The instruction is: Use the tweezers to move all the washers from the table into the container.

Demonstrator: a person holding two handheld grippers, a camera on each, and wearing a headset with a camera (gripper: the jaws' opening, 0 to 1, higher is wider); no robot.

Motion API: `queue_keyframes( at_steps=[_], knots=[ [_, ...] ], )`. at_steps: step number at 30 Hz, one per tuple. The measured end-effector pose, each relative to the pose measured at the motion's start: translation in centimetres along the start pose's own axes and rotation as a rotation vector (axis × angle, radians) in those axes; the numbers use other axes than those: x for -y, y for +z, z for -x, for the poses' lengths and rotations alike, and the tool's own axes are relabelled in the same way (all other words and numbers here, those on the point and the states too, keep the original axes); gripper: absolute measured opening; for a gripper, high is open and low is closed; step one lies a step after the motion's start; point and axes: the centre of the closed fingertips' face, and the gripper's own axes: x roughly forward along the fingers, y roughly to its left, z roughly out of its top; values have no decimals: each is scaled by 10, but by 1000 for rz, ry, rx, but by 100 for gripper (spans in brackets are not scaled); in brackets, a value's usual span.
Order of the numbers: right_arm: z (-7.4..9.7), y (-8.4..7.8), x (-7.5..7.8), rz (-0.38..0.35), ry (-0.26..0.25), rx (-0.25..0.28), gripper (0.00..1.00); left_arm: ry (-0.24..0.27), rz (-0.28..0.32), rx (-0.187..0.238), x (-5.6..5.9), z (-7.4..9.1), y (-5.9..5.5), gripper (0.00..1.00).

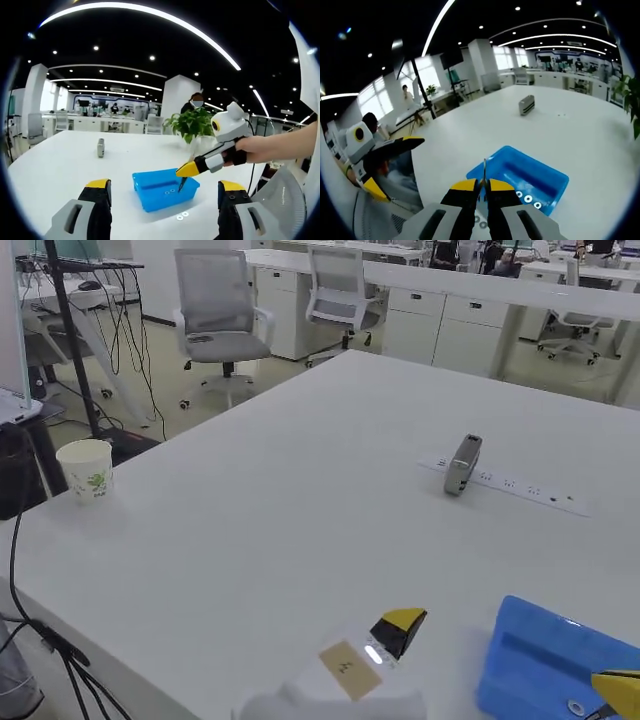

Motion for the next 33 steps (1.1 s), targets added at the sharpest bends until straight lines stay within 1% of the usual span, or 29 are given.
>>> queue_keyframes(
  at_steps=[4, 9, 12, 13, 14, 18, 21, 25, 28, 33],
  knots=[
    [-2, -8, 0, -11, 5, -10, 4, 0, 1, 4, 0, 0, 1, 89],
    [-6, -26, -3, -27, 10, -46, 4, 0, 0, 10, 0, 0, 2, 89],
    [-8, -36, -4, -44, 8, -62, 4, -7, -8, -1, 2, 0, 0, 89],
    [-8, -39, -4, -45, 9, -68, 4, -5, -18, -14, 2, -1, -2, 89],
    [-9, -42, -4, -49, 8, -75, 4, -5, -22, -16, 3, -1, -3, 90],
    [-10, -52, -2, -56, 4, -101, 4, -8, -9, -5, 3, -1, 0, 89],
    [-10, -56, -1, -54, -1, -115, 4, -10, -13, -14, 4, -1, -2, 89],
    [-13, -61, -2, -59, 3, -132, 4, -11, -14, -16, 4, -1, -3, 89],
    [-14, -64, -2, -49, 6, -141, 4, -13, -16, -21, 4, -2, -4, 89],
    [-16, -68, 3, -23, -1, -163, 4, -16, -17, -27, 5, -2, -5, 89]
  ],
)
